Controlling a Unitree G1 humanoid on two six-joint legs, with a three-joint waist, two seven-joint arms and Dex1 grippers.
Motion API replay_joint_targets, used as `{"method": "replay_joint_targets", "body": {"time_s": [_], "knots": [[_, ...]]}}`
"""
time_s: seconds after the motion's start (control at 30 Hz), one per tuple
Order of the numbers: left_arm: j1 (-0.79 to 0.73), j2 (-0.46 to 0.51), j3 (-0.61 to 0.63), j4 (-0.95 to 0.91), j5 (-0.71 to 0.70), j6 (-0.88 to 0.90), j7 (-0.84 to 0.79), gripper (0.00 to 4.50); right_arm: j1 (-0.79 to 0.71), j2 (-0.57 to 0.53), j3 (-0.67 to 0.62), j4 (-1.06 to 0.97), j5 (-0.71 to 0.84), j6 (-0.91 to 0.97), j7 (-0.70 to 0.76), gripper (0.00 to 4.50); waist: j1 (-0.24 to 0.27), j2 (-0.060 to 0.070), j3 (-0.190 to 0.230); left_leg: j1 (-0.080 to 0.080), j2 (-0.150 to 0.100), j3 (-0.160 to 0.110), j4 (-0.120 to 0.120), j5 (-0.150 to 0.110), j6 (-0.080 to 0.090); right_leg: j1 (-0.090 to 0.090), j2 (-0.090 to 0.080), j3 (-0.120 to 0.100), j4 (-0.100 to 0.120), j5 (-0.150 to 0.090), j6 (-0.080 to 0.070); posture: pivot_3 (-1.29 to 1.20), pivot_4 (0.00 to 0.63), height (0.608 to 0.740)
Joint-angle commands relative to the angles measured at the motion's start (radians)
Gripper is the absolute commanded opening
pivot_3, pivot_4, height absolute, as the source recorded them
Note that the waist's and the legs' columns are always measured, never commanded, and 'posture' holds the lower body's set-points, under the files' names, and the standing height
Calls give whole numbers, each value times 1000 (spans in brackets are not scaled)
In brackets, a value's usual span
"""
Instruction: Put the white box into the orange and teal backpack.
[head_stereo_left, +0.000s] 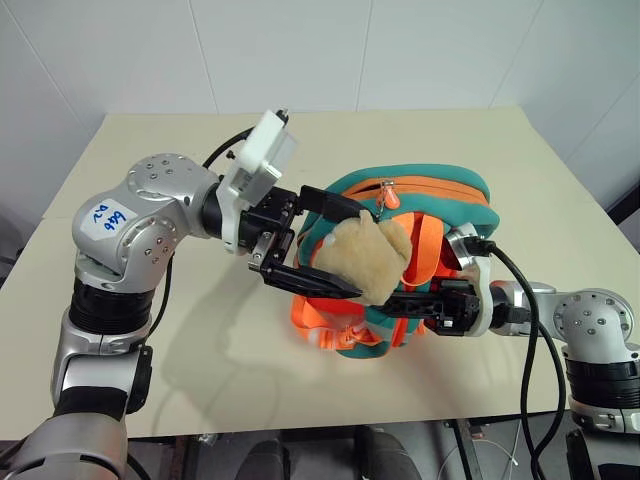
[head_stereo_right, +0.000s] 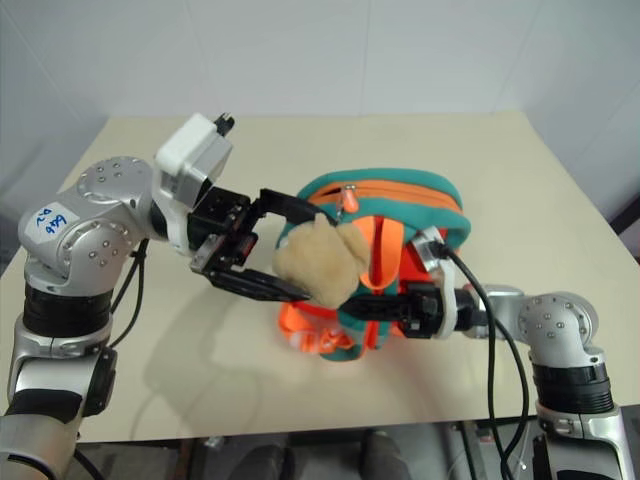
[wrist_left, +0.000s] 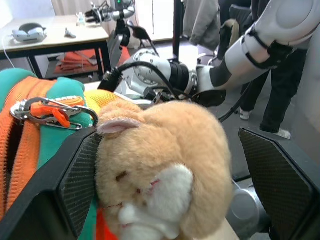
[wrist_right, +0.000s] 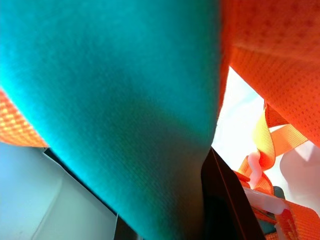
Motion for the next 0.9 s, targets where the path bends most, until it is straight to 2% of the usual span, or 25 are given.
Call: {"method": "replay_joint_targets", "body": {"time_s": [0.03, 0.3, 0.43, 0.5, 0.67, 0.9], "knots": [[-22, 22, -24, -3, 33, -23, -12, 3658, 3, 12, -9, -25, 12, -12, 8, 576, 0, 0, 0, 0, 0, 0, 0, 0, 0, 0, 0, 0, 0, 0, 0, 0, 150, 740], [-44, 75, -17, 65, 88, -93, -52, 1304, -1, 23, -10, -19, -2, -19, 9, 576, -2, 0, 0, 0, 0, 0, 0, 0, 0, 0, 1, 0, 0, 0, 0, 0, 150, 740], [-68, 111, -1, 130, 111, -135, -82, 448, -7, 27, -8, -15, -13, -20, 15, 576, -1, 0, 0, 0, 0, 0, 0, 0, 0, 0, 1, 0, 0, 0, 0, 0, 150, 740], [-89, 123, 20, 161, 97, -141, -100, 296, -7, 28, -8, -14, -17, -19, 17, 576, 0, 0, 0, 0, 0, 0, 0, 0, 0, 0, 1, 0, 0, 0, 0, 0, 150, 740], [-152, 199, 82, 257, 58, -99, -161, 296, -3, 24, -10, -18, -17, -19, 18, 576, -4, 0, 0, 0, 1, 0, 0, 0, 0, 0, 1, 0, 0, 0, 0, 0, 150, 740], [-162, 336, 56, 393, 122, -76, -251, 296, 4, 20, -15, -24, -11, -17, 14, 576, -3, 0, 0, 0, 1, 0, -1, 0, 1, -1, 2, 0, 0, 0, -1, 0, 150, 740]]}}
